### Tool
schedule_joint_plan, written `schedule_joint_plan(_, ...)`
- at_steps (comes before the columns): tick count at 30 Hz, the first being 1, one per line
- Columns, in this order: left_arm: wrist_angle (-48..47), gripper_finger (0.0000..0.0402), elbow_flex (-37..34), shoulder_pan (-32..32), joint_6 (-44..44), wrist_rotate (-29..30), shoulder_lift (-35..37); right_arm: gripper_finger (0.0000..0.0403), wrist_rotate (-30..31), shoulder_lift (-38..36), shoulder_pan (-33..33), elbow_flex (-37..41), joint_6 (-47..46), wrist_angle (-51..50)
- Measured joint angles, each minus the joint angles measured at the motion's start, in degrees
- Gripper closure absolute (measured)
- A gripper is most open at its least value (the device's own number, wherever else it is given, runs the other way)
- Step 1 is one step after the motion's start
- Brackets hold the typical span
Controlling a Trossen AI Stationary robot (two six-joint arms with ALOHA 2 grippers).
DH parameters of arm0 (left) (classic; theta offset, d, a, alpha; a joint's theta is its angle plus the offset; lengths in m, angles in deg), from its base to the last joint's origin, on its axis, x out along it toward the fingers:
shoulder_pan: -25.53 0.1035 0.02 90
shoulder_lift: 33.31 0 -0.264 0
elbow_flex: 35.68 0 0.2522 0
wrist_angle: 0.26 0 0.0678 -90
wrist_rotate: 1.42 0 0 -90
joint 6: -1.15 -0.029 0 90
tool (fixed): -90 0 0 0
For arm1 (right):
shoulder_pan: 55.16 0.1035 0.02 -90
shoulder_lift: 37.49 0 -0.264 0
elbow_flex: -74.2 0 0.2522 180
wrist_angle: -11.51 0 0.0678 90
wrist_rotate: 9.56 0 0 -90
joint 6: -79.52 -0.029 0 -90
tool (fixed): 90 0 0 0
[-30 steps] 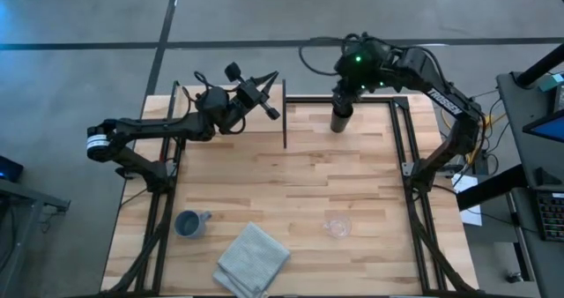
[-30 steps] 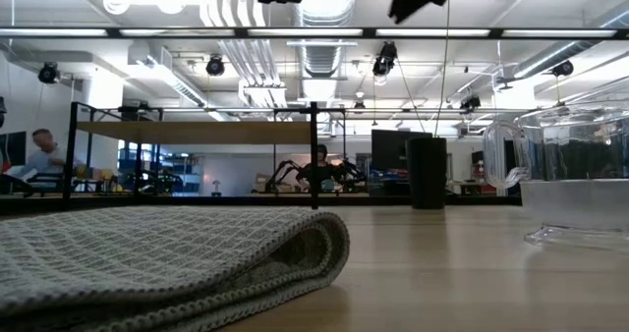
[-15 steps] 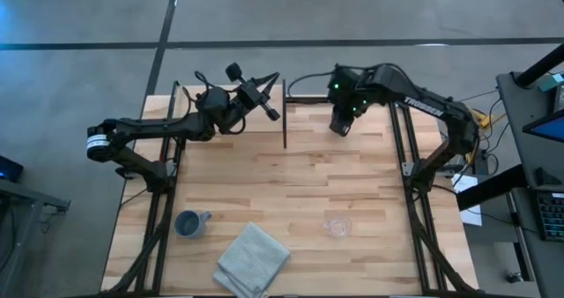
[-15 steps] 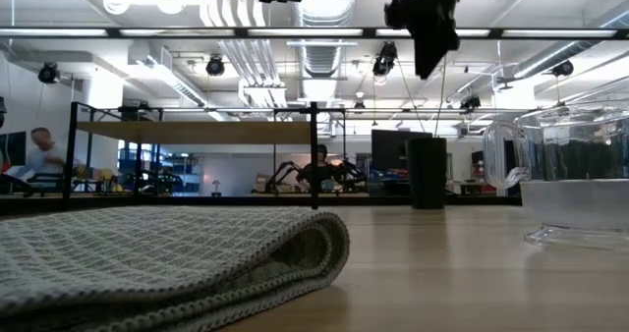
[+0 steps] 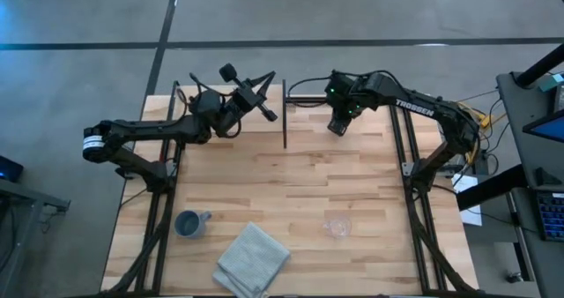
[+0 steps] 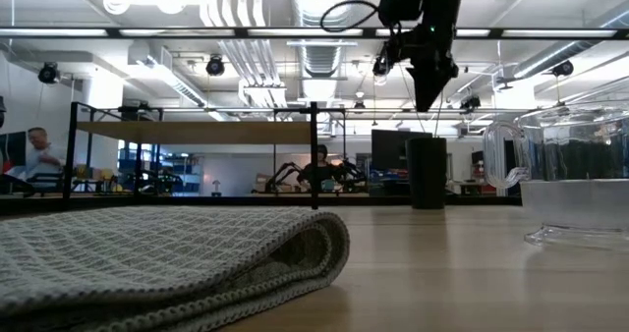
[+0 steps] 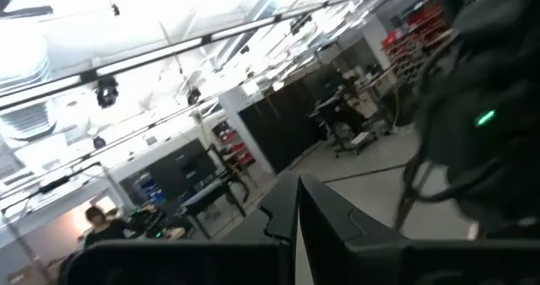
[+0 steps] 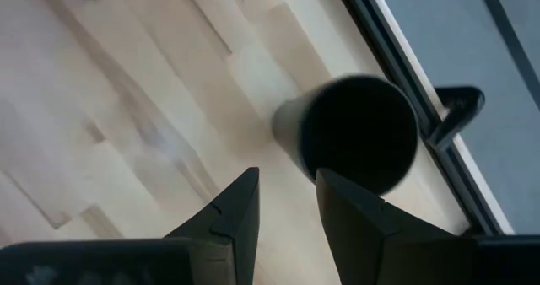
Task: Stack small to large cups/mugs on shelf
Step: Put the black cup on the shelf
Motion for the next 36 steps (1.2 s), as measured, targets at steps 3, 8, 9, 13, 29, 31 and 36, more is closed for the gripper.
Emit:
schedule_joint_plan(3,-0.03,0.0402,0.09,-1.11,0.02,-0.05,0.35,0.0289,-0.11,-0.02,-1.53,1.07,-0.57,0.46)
schedule_joint_plan(8,-0.07,0.0402,0.09,-2.0,0.02,-0.03,0.39,0.0289,-0.42,-0.04,-2.38,1.39,-0.63,2.13)
schedule_joint_plan(9,-0.09,0.0402,0.09,-2.08,-0.01,-0.05,0.39,0.0289,-0.65,-0.04,-2.37,1.39,-0.58,2.63)
schedule_joint_plan(13,-0.4,0.0402,0.09,-2.9,3.74,0.1,0.77,0.0289,-3.23,-0.04,-2.32,1.39,0.31,3.87)
schedule_joint_plan(29,-23.47,0.0402,0.0,-5.63,29.73,-3.98,12.7,0.0289,-3.67,-0.04,-2.47,3.39,-0.17,4.6)
schedule_joint_plan(31,-25.07,0.0402,-0.04,-5.59,30.2,-7.53,13.48,0.0289,-3.63,-0.04,-2.47,4.42,-0.17,5.0)
schedule_joint_plan(36,-25.57,0.0402,-0.06,-5.68,30.27,-12.26,14.13,0.0289,-2.97,-0.04,-2.58,7.4,-0.13,8.47)
